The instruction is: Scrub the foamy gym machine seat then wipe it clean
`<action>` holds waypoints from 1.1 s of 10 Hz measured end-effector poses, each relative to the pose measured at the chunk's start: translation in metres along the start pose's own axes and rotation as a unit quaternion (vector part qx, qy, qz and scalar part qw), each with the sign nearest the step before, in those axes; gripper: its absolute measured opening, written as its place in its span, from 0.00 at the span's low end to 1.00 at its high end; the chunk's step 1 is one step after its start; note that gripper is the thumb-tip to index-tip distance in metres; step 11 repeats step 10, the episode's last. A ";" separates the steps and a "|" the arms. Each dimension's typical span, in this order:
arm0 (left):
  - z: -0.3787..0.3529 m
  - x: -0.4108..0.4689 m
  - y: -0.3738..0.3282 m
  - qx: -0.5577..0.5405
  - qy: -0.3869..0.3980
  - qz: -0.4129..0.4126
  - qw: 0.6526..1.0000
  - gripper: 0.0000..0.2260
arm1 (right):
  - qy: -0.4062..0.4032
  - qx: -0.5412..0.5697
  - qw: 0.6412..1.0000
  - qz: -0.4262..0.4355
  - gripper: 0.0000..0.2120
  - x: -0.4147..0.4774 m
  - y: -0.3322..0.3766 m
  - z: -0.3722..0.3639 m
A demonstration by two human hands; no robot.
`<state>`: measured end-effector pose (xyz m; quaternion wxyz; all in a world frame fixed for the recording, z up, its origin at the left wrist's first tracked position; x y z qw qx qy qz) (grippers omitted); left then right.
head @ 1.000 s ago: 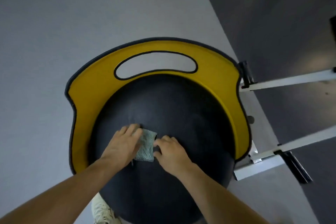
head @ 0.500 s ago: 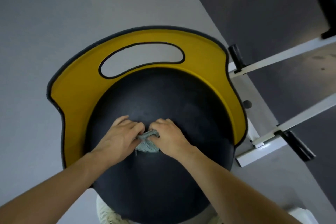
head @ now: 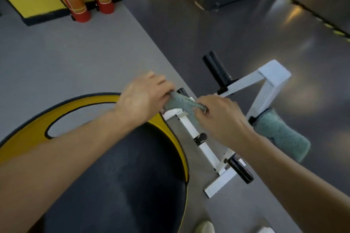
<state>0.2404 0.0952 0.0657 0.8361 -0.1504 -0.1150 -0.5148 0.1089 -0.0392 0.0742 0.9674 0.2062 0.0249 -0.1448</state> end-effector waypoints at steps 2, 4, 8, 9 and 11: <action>0.014 0.115 -0.007 -0.021 0.036 0.035 0.999 0.07 | -0.023 -0.190 0.981 0.020 0.06 0.054 -0.008 0.095; -0.014 0.172 -0.028 -0.034 0.085 0.038 0.995 0.09 | 0.105 -0.198 0.969 -0.108 0.06 0.105 -0.062 0.126; -0.095 0.184 -0.067 0.009 0.151 -0.021 0.988 0.18 | 0.280 0.026 0.940 -0.194 0.10 0.137 -0.193 0.059; -0.092 0.172 -0.060 0.015 0.169 -0.008 0.985 0.17 | 0.250 0.051 0.952 -0.170 0.12 0.132 -0.205 0.042; -0.062 0.121 -0.055 -0.036 0.155 0.031 0.987 0.21 | 0.184 0.136 0.952 -0.201 0.03 0.124 -0.201 0.050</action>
Point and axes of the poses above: each hand's wrist, its own x-axis towards the middle knuckle, its own z-axis out of the back of the hand, y = z × x, the point moved 5 cm from there along x, towards the middle knuckle, and after that the axes turned 4 degrees about z, right-handed, at the moved point
